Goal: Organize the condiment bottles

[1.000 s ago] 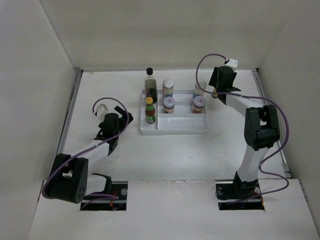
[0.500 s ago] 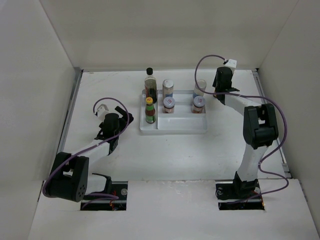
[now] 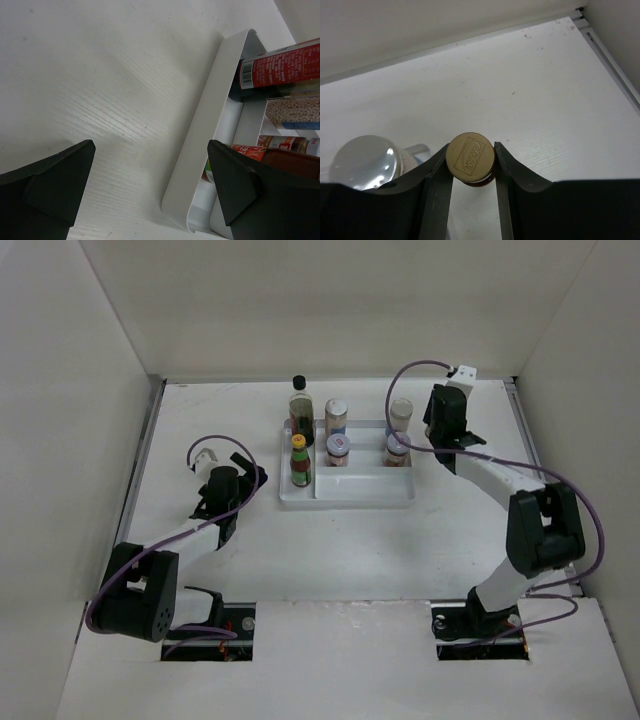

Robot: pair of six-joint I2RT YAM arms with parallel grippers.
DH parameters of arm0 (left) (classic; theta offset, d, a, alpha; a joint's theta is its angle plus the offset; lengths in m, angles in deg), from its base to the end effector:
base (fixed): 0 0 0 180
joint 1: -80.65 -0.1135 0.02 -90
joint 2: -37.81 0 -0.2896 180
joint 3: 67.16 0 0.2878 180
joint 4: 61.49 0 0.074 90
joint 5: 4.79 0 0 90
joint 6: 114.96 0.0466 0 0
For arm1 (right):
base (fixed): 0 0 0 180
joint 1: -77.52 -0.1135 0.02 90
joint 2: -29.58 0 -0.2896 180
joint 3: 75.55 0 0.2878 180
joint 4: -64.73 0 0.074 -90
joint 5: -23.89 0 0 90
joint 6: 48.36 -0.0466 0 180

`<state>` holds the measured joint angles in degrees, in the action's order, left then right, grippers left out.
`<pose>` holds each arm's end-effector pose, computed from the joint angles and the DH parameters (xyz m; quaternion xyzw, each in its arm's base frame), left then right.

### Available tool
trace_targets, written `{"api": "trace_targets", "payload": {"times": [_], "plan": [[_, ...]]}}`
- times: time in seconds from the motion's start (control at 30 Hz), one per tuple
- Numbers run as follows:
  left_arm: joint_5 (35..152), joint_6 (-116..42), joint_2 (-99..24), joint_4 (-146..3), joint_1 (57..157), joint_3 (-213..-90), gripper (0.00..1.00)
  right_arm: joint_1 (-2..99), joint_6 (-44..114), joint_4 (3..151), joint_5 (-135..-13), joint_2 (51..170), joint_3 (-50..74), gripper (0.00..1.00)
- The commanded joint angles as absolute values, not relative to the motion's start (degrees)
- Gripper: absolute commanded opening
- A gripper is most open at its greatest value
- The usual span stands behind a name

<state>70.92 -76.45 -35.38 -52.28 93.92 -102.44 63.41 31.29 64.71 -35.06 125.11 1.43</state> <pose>0.2633 -0.0503 0.1567 -0.3394 0.7858 -0.1805 0.4845 0.4217 0.0812 0.2740 0.1306 0.7868 -0.0931 0.5960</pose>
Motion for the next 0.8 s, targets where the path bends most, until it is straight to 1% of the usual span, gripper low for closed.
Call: {"api": "trace_targets", "payload": {"times": [0.0, 0.23, 0.37, 0.53, 0.77], "plan": [[71.41, -76.91, -34.43, -49.61, 94.14, -102.40, 1.00, 61.22, 30.74, 60.06, -31.75, 115.91, -0.49, 0.26], [71.58, -76.91, -33.38, -49.61, 94.05, -102.05, 1.00, 54.72, 29.51, 66.29, -32.88, 102.46, -4.71, 0.27], [71.58, -76.91, -33.20, -49.61, 93.70, -101.87, 1.00, 50.07, 29.07, 69.37, -35.96, 99.19, -4.98, 0.27], [71.23, -76.91, -32.41, -49.61, 93.43, -101.52, 1.00, 43.65, 28.02, 68.24, -39.65, 103.05, -4.10, 0.27], [71.41, -76.82, -32.15, -49.61, 92.82, -101.25, 1.00, 37.76, 25.30, 64.11, -43.70, 108.85, -4.80, 0.27]]}}
